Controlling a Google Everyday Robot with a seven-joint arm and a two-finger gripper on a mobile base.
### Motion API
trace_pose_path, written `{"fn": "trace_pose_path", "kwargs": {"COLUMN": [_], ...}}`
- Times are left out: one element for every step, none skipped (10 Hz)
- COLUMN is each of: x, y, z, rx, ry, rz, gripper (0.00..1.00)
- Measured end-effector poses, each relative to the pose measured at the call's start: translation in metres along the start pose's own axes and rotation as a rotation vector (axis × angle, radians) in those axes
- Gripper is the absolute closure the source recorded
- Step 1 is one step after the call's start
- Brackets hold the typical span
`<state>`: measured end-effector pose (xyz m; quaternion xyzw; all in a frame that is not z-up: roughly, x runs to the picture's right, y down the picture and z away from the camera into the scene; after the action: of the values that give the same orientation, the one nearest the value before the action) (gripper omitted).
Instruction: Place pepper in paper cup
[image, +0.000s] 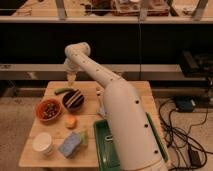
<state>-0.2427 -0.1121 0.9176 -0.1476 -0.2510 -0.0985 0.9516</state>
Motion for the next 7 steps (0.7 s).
{"fn": "trace_pose_path", "kwargs": {"x": [-0.004,-0.005,-0.004,-0.002,0.001,0.004,0.009], "y": [-0.003,-0.004,-0.004,-0.004,-0.004,-0.004,-0.002], "z": [0.002,0.007,0.012,0.022,0.028,0.032,0.038], "rx": [0.014,0.025,0.031,0.036,0.037,0.036,0.033], "ry": [-0.007,-0.013,-0.018,-0.033,-0.044,-0.055,-0.074], "rz": [-0.002,-0.002,0.001,0.013,0.030,0.051,0.077], "gripper": [0.20,0.20,0.20,0.20,0.20,0.20,0.20]}}
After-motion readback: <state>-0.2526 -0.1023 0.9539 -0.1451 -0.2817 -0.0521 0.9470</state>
